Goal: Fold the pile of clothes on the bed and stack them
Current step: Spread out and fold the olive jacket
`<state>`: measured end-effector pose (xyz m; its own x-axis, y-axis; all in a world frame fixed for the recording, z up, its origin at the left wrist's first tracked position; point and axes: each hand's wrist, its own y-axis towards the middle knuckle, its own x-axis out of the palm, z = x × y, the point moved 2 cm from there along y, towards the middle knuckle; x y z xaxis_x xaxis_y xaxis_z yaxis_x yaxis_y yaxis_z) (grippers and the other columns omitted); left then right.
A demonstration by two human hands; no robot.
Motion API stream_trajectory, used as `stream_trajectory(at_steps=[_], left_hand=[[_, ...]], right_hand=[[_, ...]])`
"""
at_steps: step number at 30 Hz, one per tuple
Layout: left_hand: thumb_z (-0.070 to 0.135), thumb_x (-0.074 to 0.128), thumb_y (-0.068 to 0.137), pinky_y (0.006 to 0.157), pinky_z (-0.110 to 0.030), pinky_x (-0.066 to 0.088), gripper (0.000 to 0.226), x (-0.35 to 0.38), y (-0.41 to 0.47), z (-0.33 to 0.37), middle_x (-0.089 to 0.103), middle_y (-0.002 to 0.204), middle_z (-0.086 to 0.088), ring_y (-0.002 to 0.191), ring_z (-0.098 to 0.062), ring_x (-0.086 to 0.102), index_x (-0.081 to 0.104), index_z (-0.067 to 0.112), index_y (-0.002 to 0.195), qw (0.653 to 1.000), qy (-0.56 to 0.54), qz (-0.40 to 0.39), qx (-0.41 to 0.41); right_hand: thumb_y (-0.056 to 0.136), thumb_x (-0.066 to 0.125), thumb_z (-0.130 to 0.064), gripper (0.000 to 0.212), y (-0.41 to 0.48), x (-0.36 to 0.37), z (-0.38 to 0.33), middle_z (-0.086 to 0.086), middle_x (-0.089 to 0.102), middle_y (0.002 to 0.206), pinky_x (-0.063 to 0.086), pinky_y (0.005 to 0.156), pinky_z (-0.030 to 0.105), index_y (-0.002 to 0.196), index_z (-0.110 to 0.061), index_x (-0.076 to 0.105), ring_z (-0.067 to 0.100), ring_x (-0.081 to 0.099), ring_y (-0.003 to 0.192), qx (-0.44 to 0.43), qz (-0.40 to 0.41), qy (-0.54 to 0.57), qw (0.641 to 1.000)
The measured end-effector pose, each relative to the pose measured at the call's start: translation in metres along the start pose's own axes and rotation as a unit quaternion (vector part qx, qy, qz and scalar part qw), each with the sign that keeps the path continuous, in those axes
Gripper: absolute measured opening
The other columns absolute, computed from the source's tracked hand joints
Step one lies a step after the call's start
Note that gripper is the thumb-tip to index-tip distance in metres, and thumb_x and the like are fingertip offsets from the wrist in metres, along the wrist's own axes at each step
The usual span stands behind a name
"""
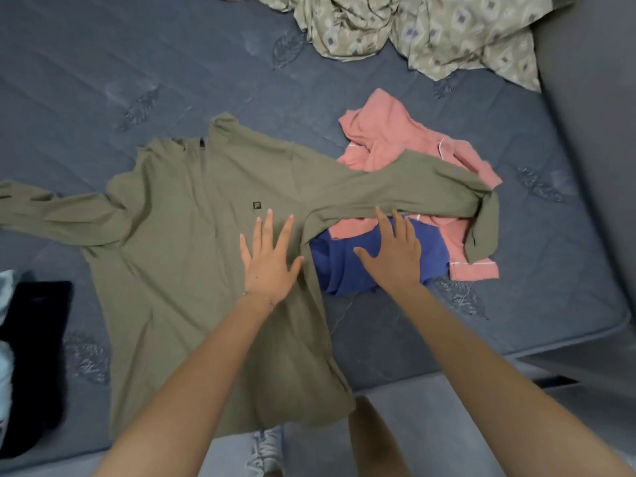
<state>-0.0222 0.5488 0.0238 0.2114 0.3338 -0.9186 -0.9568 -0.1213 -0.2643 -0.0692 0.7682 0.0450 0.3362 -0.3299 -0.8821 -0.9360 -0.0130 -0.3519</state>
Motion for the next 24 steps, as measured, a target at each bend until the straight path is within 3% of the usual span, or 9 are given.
stream_trajectory(at_steps=[8, 17, 24], left_hand=[[0.045, 0.051, 0.096, 0.118, -0.053, -0.006, 0.076, 0.002, 0.070, 0.077, -0.007, 0.164, -0.005, 0.151, -0.025, -0.005, 0.006, 0.033, 0.155, 1.000, -0.021, -0.014, 0.005], [0.043, 0.046, 0.099, 0.119, -0.049, -0.007, 0.072, 0.024, 0.117, 0.138, -0.005, 0.164, 0.001, 0.151, -0.019, -0.006, 0.002, 0.034, 0.155, 0.995, -0.046, -0.077, 0.032], [0.039, 0.046, 0.100, 0.120, -0.046, 0.002, 0.065, 0.056, 0.129, 0.161, 0.001, 0.164, 0.001, 0.151, -0.019, -0.001, 0.010, 0.035, 0.155, 0.984, -0.070, -0.150, 0.068]], right_hand=[[0.090, 0.065, -0.039, 0.080, 0.064, -0.040, 0.031, 0.012, 0.018, 0.162, 0.013, 0.119, 0.047, 0.155, -0.024, 0.020, 0.034, 0.012, 0.149, -0.048, 0.022, 0.031, 0.998], [0.090, 0.064, -0.044, 0.086, 0.121, -0.056, 0.075, 0.007, 0.004, 0.164, 0.007, 0.121, 0.048, 0.156, -0.029, 0.011, 0.029, 0.000, 0.151, -0.032, 0.002, 0.000, 0.999], [0.090, 0.063, -0.047, 0.087, 0.147, -0.059, 0.118, 0.009, 0.003, 0.164, 0.007, 0.121, 0.050, 0.156, -0.027, 0.012, 0.030, 0.000, 0.151, 0.006, -0.017, 0.003, 1.000]])
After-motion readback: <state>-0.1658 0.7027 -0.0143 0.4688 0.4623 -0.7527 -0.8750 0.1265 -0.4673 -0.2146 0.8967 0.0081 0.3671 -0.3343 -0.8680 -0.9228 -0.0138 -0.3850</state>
